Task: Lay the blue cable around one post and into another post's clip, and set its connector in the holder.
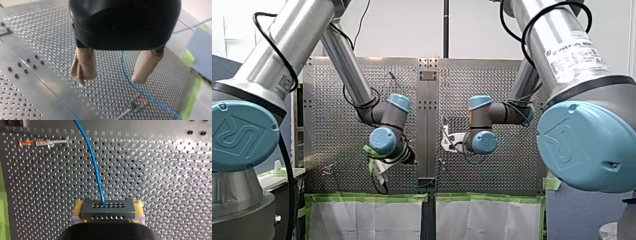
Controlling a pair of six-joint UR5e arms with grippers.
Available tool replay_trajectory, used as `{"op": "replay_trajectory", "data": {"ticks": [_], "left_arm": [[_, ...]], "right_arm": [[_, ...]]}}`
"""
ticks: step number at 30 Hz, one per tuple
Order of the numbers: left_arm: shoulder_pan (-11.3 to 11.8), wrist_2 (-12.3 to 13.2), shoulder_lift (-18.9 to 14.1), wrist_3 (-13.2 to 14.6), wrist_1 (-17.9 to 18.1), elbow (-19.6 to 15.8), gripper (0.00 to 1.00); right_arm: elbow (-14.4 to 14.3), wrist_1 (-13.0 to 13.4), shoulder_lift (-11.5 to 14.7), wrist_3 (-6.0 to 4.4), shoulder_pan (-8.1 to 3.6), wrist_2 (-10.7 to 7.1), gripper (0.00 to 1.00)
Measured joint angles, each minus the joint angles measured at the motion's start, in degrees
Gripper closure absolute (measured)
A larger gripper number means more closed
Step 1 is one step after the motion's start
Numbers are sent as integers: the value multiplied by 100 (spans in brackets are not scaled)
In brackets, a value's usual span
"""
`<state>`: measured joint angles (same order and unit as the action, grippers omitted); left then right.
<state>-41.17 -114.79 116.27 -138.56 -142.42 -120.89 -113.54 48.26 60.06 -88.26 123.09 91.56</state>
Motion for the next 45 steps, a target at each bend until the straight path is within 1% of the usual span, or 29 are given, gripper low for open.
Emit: {"op": "replay_trajectory", "data": {"ticks": [4, 8, 12, 17, 22, 26, 30, 33, 40, 45], "left_arm": [[9, 18, 2, -189, 219, 3, 0], [17, 26, 3, -323, 454, -1, 0], [20, 34, 41, -441, 662, 0, 0], [29, 160, 280, -689, 960, 21, 0], [15, 254, 523, -933, 1208, 54, 0], [-20, 383, 738, -1131, 1422, 204, 0], [-45, 433, 917, -1316, 1656, 323, 0], [-54, 443, 962, -1421, 1843, 359, 0], [-41, 430, 980, -1533, 2221, 403, 0], [-7, 307, 985, -1730, 2475, 426, 0]], "right_arm": [[-1, 14, 6, -19, 64, 2, 99], [0, 52, 12, -81, 103, 2, 99], [0, 79, 24, -120, 134, -1, 99], [1, 116, 68, -199, 165, -17, 99], [1, 86, 208, -281, 186, -29, 99], [0, 67, 279, -296, 201, -36, 99], [-1, 65, 297, -298, 227, -38, 99], [-1, 74, 298, -307, 241, -36, 99], [-3, 79, 301, -324, 298, -33, 99], [-6, 66, 301, -325, 356, -22, 99]]}}
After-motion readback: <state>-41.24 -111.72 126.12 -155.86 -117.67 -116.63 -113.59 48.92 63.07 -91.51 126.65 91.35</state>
